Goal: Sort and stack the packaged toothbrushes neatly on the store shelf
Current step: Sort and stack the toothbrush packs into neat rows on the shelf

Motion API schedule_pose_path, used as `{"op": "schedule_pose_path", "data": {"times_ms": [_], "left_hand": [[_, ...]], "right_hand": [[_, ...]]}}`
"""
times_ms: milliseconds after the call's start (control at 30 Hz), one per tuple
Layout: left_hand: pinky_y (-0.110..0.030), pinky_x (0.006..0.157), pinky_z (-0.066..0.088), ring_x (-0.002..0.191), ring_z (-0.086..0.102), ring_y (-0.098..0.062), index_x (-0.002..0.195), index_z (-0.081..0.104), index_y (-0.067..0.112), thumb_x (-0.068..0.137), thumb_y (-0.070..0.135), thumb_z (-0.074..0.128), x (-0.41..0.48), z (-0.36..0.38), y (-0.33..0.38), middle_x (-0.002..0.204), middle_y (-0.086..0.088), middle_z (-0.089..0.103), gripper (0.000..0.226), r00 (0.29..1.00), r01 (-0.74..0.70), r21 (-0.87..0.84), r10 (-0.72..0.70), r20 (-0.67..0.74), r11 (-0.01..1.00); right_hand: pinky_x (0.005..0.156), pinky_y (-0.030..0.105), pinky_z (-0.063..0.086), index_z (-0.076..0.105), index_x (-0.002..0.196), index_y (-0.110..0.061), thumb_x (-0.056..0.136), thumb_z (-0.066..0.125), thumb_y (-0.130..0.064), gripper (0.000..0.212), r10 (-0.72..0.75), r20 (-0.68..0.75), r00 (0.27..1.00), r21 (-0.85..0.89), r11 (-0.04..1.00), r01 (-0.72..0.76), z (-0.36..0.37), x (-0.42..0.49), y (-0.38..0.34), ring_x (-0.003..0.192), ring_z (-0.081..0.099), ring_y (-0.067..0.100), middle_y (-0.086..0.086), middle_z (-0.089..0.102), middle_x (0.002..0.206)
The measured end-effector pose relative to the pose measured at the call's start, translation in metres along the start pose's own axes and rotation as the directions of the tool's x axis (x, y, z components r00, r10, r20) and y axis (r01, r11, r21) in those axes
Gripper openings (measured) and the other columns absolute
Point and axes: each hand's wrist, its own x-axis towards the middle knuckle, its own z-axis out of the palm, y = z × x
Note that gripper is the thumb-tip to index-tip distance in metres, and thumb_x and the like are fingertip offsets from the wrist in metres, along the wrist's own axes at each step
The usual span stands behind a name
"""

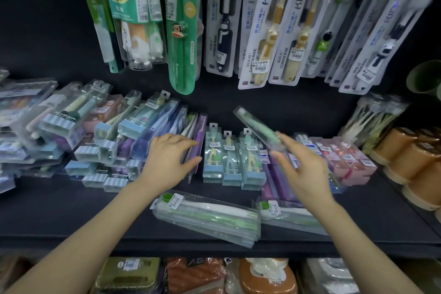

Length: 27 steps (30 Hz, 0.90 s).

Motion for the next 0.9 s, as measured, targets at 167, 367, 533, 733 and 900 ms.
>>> {"op": "schedule_pose_path", "data": {"times_ms": [167, 367, 533, 733, 900], "left_hand": [[-0.019, 0.083, 0.044, 0.103, 0.061, -0.014, 0.125, 0.058, 0.018, 0.093, 0.047, 0.050, 0.005, -0.012, 0.043, 0.113, 0.003, 0.064, 0.044, 0.970, 0.238, -0.471, -0.231, 0.074, 0.849], [-0.027, 0.052, 0.057, 0.075, 0.070, -0.035, 0.099, 0.057, 0.020, 0.091, 0.038, 0.060, 0.021, -0.020, 0.091, 0.095, -0.017, 0.065, 0.020, 0.664, 0.700, -0.707, -0.271, 0.697, -0.104], [-0.027, 0.055, 0.056, 0.076, 0.064, -0.017, 0.092, 0.065, 0.004, 0.087, 0.000, 0.060, 0.018, -0.003, 0.111, 0.099, -0.008, 0.064, 0.008, 0.728, 0.637, -0.770, -0.357, 0.586, 0.034], [-0.036, 0.085, 0.047, 0.102, 0.055, -0.019, 0.093, 0.057, 0.019, 0.088, 0.013, 0.065, -0.004, 0.017, 0.141, 0.117, -0.003, 0.058, 0.010, 0.843, 0.537, -0.773, -0.230, 0.486, 0.336], [-0.027, 0.082, 0.044, 0.105, 0.057, -0.015, 0.102, 0.058, 0.021, 0.088, 0.026, 0.066, -0.009, 0.021, 0.134, 0.113, 0.006, 0.059, 0.016, 0.852, 0.487, -0.623, -0.176, 0.493, 0.612]], "right_hand": [[0.082, 0.002, 0.042, 0.061, 0.105, -0.041, 0.085, 0.061, -0.023, 0.027, 0.101, 0.147, 0.984, 0.442, 0.883, -0.157, -0.058, -0.013, -0.004, 0.097, 0.060, -0.013, -0.036, 0.065, 0.103], [0.093, 0.017, 0.047, 0.067, 0.116, -0.041, 0.081, 0.067, -0.025, 0.038, 0.007, 0.405, 0.914, 0.577, 0.773, -0.262, -0.100, -0.037, 0.012, 0.114, 0.061, 0.006, -0.015, 0.067, 0.119], [0.102, 0.022, 0.043, 0.063, 0.123, -0.018, 0.077, 0.073, -0.019, 0.047, 0.057, 0.678, 0.733, 0.515, 0.674, -0.529, -0.117, -0.055, 0.039, 0.133, 0.044, 0.008, -0.009, 0.054, 0.139], [0.093, 0.000, 0.031, 0.054, 0.129, -0.035, 0.079, 0.071, -0.042, 0.053, 0.158, 0.531, 0.832, 0.034, 0.978, -0.207, -0.089, -0.063, 0.040, 0.109, 0.051, -0.006, -0.023, 0.054, 0.117], [0.100, 0.008, 0.031, 0.058, 0.128, -0.028, 0.083, 0.072, -0.027, 0.047, 0.126, 0.573, 0.810, 0.038, 0.983, -0.180, -0.093, -0.065, 0.066, 0.115, 0.050, 0.002, -0.013, 0.058, 0.121]]}}
